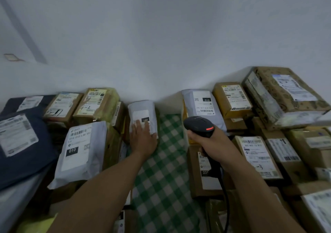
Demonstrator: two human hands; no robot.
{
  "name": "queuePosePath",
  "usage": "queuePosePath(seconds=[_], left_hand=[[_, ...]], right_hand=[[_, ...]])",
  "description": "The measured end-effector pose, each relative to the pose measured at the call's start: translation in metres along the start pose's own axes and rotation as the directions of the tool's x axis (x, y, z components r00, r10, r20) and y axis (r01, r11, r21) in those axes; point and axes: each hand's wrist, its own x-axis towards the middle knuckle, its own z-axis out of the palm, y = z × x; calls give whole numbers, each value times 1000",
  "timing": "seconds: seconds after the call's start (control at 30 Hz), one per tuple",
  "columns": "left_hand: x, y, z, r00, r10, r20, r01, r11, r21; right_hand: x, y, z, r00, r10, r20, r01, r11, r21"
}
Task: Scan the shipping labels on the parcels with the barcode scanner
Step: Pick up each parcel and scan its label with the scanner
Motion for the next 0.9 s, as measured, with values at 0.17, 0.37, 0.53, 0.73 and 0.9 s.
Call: queuePosePath(seconds=[0.17,0.37,0.53,0.73,0.9], left_hand=[[5,6,-19,994,1,112,-6,999,44],[-6,21,-28,997,16,73,-5,991,-136],[-44,98,-17,957,272,-101,-278,760,-588],[-29,159,-18,970,241,14,-116,517,-848],[-34,162,-20,998,-37,52,64,577,-814]], right_hand=[[-16,-6,-14,998,3,-55,-3,1000,-8],[-39,-9,-27,994,-18,-106,21,999,28],[-43,1,-47,986,5,-168,-1,1000,26],[-43,5,-59,978,-5,-207,16,998,54],[-38,10,-57,978,17,-206,0,997,84]])
